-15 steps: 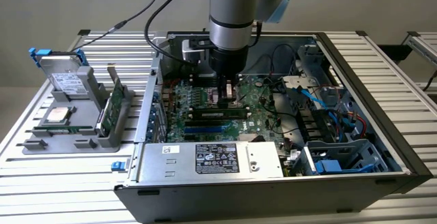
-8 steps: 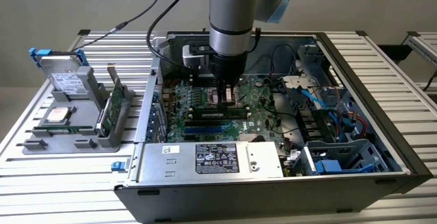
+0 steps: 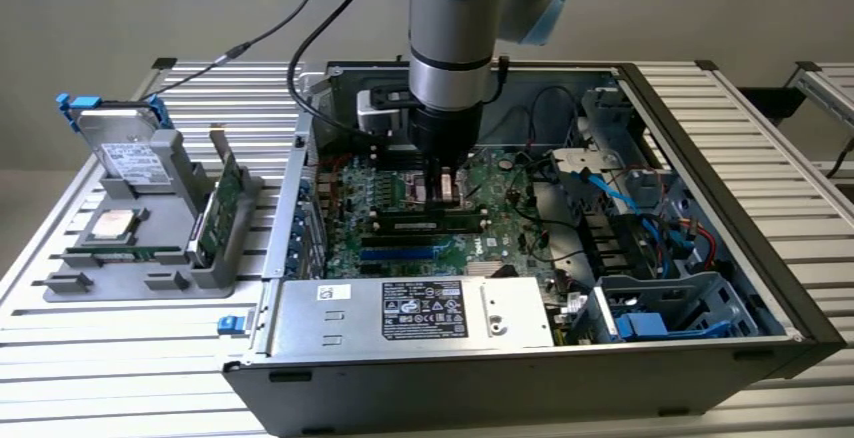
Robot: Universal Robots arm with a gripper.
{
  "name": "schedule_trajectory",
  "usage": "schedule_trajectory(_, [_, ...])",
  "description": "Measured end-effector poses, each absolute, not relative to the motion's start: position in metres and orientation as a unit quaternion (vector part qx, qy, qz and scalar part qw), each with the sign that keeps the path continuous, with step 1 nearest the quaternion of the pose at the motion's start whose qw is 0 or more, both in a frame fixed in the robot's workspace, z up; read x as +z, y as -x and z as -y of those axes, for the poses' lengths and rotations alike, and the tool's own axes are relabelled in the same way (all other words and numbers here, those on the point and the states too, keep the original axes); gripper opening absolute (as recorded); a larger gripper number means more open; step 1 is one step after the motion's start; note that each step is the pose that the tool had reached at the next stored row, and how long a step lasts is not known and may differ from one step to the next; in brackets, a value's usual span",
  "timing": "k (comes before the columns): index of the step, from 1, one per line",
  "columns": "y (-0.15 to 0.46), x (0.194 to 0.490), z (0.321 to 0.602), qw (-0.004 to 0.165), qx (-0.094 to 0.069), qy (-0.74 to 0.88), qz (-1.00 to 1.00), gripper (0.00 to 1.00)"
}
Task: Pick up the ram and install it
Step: 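Press down the ram until it locks into place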
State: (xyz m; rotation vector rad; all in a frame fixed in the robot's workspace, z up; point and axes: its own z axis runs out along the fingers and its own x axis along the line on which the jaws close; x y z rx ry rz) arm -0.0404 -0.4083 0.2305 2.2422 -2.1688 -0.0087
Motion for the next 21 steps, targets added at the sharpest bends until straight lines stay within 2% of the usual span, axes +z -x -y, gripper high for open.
schedule_trajectory(6, [0.040, 0.253, 0.409, 0.012, -0.003, -0.719, 0.695, 0.10])
schedule_trajectory(21, [0.040, 0.254, 0.409, 0.012, -0.003, -0.719, 0.695, 0.10])
